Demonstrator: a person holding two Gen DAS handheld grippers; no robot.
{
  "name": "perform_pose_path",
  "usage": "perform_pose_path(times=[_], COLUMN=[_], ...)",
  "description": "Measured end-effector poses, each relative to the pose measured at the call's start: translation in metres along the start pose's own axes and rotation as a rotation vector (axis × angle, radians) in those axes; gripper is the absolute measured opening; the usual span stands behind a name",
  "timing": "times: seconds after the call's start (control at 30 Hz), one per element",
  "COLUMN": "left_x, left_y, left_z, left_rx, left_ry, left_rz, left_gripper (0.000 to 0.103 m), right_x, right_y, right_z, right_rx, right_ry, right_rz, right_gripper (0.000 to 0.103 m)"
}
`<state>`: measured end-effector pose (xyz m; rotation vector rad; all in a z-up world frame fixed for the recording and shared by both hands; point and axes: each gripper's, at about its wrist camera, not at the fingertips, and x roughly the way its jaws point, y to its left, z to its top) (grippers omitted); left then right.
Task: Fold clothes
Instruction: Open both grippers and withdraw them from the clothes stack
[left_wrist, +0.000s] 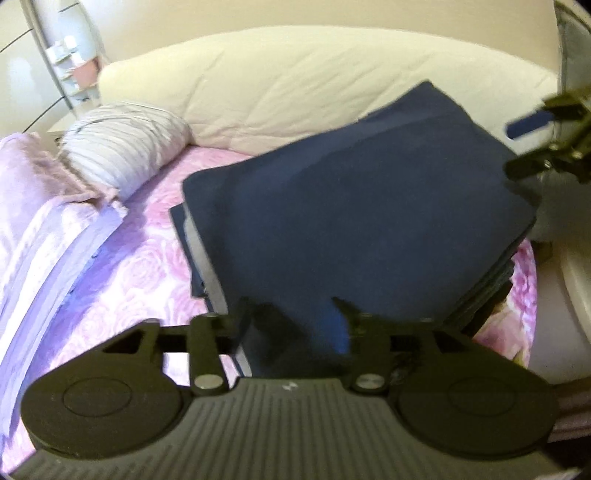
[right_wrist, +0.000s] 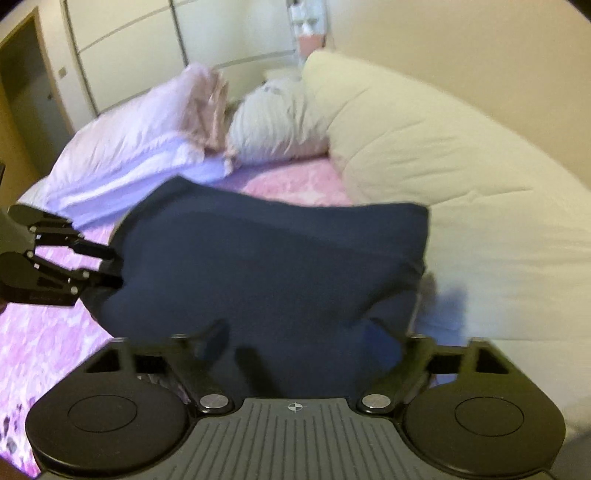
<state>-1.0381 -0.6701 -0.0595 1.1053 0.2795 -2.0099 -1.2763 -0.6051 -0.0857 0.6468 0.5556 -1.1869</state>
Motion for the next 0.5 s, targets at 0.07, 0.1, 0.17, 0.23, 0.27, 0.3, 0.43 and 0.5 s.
perform_pose_path(times=[0.07,0.1,0.17,0.23,0.27,0.3,0.43,0.5], left_x=[-0.015,-0.021,-0.032,-0.043,-0.047,-0.051,-0.073,-0.090], left_y=[-0.001,-0.002,-0.007,-0.012,-0.014,-0.016,-0.019,-0.018], left_z=[-0.008,-0.014,-0.027,-0.041,-0.048,-0.054,-0.076,-0.090], left_rx=[-0.032,-0.051,-0.085,-0.111,-0.122,-0.134,-0.164,-0.154], left_ry=[-0.019,-0.022,-0.020,-0.028,-0.029,-0.029,-0.034,-0.052], left_rz=[0.020,0.019,0.023,0.011,0.002,-0.008,-0.090,-0.116], left_gripper=[0.065,0.068,0.080,0.088,0.090,0.091,0.091,0.091], right_x=[-0.010,-0.017,-0.027,-0.034,-0.039,-0.044,-0.069,-0.083], right_y=[0.008,0.013,0.023,0.037,0.047,0.057,0.101,0.125], right_z=[-0.010,-0.017,-0.035,-0.056,-0.068,-0.076,-0.105,-0.117], right_rx=[0.037,0.066,0.132,0.198,0.232,0.262,0.370,0.424], right_ry=[-0.017,-0.019,-0.014,0.017,0.034,0.035,0.004,-0.025], right_rz=[-0.025,-0.044,-0.082,-0.114,-0.132,-0.151,-0.236,-0.285], right_gripper=[0.088,0.088,0.089,0.089,0.089,0.089,0.089,0.089])
